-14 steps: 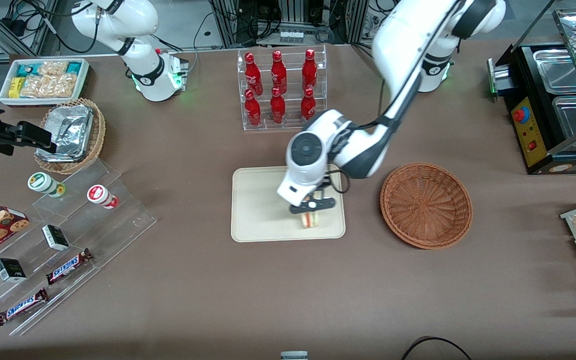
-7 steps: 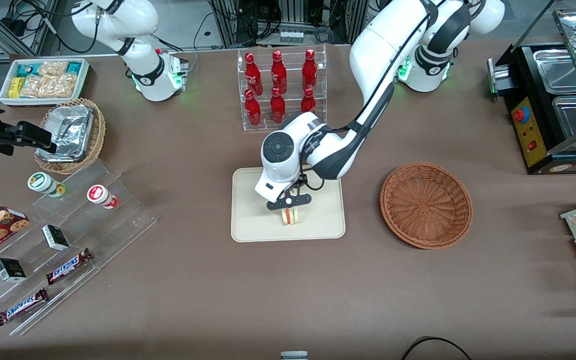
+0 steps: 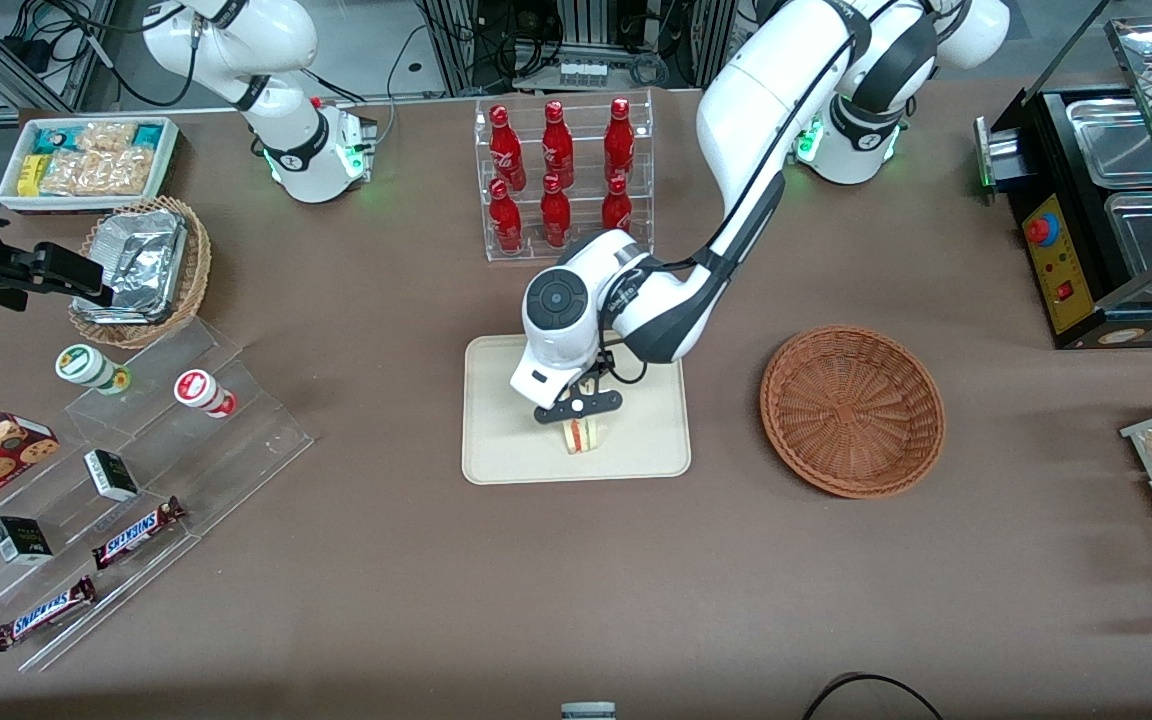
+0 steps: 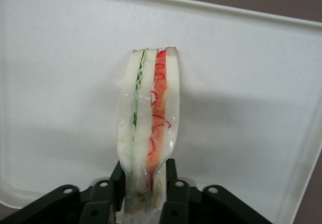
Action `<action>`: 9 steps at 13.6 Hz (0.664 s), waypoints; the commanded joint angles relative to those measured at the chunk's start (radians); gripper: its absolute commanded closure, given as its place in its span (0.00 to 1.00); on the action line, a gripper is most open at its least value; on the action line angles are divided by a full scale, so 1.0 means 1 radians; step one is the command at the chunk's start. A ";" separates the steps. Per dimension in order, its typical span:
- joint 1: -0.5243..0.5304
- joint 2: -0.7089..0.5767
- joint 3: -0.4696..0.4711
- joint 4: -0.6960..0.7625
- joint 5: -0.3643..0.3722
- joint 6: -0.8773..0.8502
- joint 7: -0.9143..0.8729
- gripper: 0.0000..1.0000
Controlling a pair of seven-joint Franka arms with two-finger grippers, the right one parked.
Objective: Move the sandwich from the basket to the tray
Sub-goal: 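Carry the sandwich over the cream tray with the left gripper, then lower the sandwich onto the tray and open the left gripper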
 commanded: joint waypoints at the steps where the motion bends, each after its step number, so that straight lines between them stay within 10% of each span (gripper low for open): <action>1: 0.003 -0.040 0.010 0.019 -0.009 -0.022 -0.001 0.00; 9: 0.108 -0.215 0.020 0.000 -0.006 -0.302 0.200 0.00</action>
